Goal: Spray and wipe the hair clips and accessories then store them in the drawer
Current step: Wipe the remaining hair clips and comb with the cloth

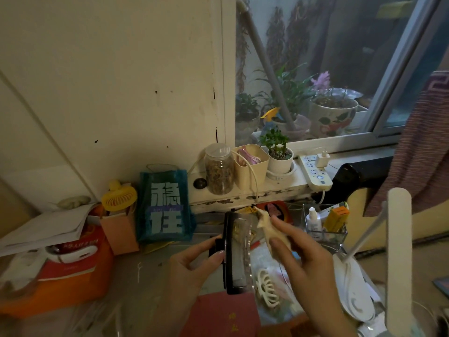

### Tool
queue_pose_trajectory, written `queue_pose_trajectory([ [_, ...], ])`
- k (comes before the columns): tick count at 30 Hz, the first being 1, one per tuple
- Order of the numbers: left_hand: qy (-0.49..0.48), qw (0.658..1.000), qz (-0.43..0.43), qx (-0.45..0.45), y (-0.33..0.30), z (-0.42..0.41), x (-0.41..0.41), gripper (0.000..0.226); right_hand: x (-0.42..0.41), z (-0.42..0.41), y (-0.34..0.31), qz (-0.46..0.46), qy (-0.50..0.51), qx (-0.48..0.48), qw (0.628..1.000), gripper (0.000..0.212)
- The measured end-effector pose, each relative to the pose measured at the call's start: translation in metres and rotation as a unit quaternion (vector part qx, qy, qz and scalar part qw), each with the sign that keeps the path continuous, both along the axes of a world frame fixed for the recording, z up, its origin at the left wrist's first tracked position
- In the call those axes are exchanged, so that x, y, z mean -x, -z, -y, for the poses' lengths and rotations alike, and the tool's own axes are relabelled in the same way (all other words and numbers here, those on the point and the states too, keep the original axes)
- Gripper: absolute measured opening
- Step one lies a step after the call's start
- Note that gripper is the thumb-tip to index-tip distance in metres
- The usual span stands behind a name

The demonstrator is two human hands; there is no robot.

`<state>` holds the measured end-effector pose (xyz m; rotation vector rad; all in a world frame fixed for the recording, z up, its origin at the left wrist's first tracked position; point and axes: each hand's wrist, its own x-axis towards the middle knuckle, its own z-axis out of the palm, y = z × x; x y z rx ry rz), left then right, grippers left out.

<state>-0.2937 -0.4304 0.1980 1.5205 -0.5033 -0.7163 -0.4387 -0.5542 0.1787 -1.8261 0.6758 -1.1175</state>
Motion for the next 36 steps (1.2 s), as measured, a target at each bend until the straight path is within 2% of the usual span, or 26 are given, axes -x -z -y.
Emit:
queue_pose_trajectory([
  [5,0.032,0.999,-0.015,0.020,-0.006,0.000,0.008,0.029,-0.024,0.004,-0.005,-0.012,-0.006,0.011,1.000,0.028],
  [10,0.002,1.000,0.002,0.016,-0.002,-0.006,0.002,0.028,-0.026,-0.006,0.008,-0.024,-0.007,0.019,1.000,0.044],
  [18,-0.042,0.999,-0.014,0.012,0.003,-0.007,0.004,0.024,-0.021,-0.024,0.023,-0.014,-0.021,-0.063,0.998,0.046],
  [25,-0.118,0.991,-0.053,0.042,0.005,-0.003,-0.005,0.023,-0.020,-0.040,0.034,-0.065,-0.077,-0.064,0.993,0.042],
  [32,-0.139,0.987,-0.057,0.056,0.003,-0.008,-0.012,0.018,-0.008,-0.034,0.039,-0.132,-0.133,-0.069,0.980,0.045],
  [36,-0.117,0.991,-0.053,0.048,0.003,-0.008,-0.010,0.019,-0.007,-0.027,0.031,-0.047,-0.089,-0.187,0.977,0.044],
])
